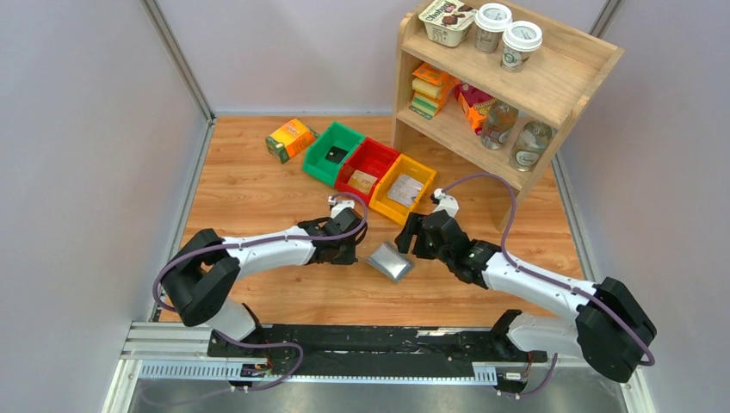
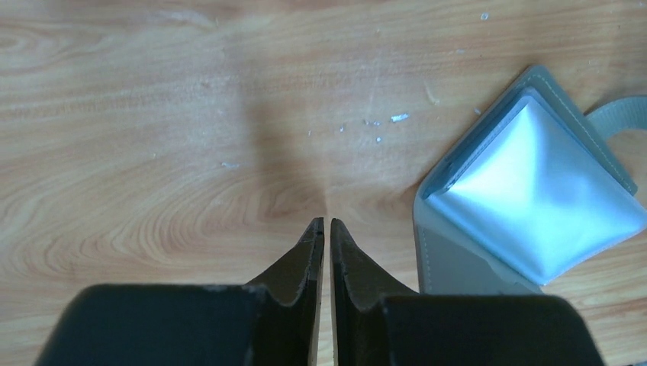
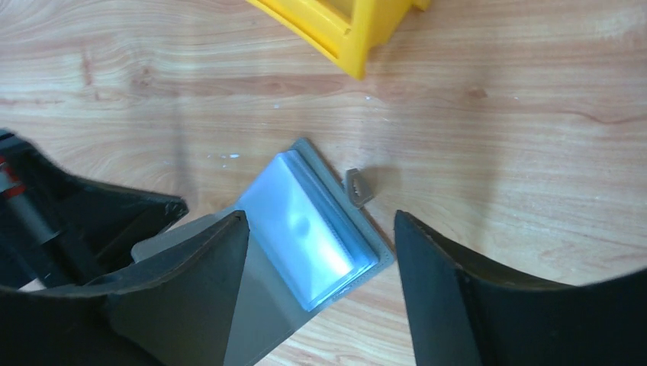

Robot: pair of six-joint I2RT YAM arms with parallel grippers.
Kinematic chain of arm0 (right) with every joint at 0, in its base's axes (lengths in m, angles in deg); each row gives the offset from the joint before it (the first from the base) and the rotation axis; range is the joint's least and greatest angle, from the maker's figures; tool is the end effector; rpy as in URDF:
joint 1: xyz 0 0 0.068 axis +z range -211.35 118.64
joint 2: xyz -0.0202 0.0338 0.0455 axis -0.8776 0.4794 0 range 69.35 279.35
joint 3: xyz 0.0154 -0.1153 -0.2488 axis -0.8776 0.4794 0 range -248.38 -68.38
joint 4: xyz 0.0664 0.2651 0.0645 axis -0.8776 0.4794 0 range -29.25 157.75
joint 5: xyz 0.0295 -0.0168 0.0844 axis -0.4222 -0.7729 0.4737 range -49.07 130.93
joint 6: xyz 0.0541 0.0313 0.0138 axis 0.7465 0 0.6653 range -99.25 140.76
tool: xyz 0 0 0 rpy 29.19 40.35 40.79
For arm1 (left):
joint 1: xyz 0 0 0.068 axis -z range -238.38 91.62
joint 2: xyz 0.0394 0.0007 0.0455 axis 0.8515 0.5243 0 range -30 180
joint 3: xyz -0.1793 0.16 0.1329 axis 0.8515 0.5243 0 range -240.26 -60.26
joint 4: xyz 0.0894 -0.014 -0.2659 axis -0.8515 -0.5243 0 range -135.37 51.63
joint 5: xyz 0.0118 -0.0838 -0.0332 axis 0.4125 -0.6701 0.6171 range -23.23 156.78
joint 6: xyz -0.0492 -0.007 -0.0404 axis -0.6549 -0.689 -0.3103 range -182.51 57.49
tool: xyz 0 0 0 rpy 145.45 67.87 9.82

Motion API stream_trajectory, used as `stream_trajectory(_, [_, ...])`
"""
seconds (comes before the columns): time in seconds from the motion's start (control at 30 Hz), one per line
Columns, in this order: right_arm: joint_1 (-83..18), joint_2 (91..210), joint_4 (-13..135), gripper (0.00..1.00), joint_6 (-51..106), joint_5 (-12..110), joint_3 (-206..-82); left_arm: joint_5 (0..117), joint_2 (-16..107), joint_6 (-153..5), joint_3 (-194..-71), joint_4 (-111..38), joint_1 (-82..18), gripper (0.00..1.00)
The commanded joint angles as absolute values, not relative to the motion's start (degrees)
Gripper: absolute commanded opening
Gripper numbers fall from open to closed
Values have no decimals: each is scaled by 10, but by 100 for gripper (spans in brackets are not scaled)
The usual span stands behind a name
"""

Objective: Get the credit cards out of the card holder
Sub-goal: Open the card holder at the center of the board.

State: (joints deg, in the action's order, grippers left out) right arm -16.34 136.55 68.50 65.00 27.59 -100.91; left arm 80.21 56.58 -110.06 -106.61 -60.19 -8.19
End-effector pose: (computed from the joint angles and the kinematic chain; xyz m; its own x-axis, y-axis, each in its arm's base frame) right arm 0.1917 0.1757 0.1745 -0.7377 0.2223 -0.6375 -0.0740 0.9119 0.4036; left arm 0.2029 -0.2253 0.1452 -0.8815 -0.0631 -0.4679 0.0401 0.9774 -0.2074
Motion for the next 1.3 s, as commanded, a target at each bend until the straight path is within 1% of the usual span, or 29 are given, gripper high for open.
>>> stream_trajectory(0.0, [-144, 1336, 730, 75, 603, 276, -1051, 821, 583, -1068, -1096, -610, -83, 13])
stream_trajectory(0.1, [-137, 1332, 746, 77, 582, 278, -1062, 819, 576, -1072, -1090, -610, -83, 13])
stream_trajectory(0.17, [-137, 1341, 763, 75, 575, 291, -1071, 821, 557, -1078, -1084, -609, -83, 14])
stream_trajectory(0.23, [-137, 1355, 774, 73, 574, 301, -1077, 824, 534, -1084, -1077, -610, -83, 18])
stream_trajectory(0.3, [-138, 1369, 776, 71, 582, 305, -1074, 823, 512, -1093, -1070, -609, -83, 24])
stream_trajectory(0.47, [-128, 1408, 749, 68, 564, 365, -1082, 789, 463, -1129, -1046, -583, -83, 50])
stream_trajectory(0.5, [-121, 1412, 746, 67, 561, 369, -1086, 784, 457, -1135, -1037, -573, -83, 51])
stream_trajectory(0.57, [-106, 1423, 741, 65, 558, 373, -1096, 774, 440, -1155, -1025, -562, -83, 58])
stream_trajectory(0.7, [-81, 1461, 733, 63, 554, 386, -1119, 763, 398, -1214, -993, -531, -84, 63])
stream_trajectory(0.83, [-62, 1510, 735, 62, 548, 388, -1149, 750, 366, -1281, -952, -487, -84, 65])
stream_trajectory(0.9, [-59, 1532, 738, 62, 549, 388, -1160, 744, 363, -1299, -935, -469, -83, 65])
stream_trajectory(1.07, [-50, 1550, 743, 62, 552, 379, -1170, 726, 366, -1330, -913, -441, -83, 65])
stream_trajectory(1.27, [-48, 1568, 750, 62, 561, 372, -1174, 725, 342, -1377, -863, -394, -83, 64])
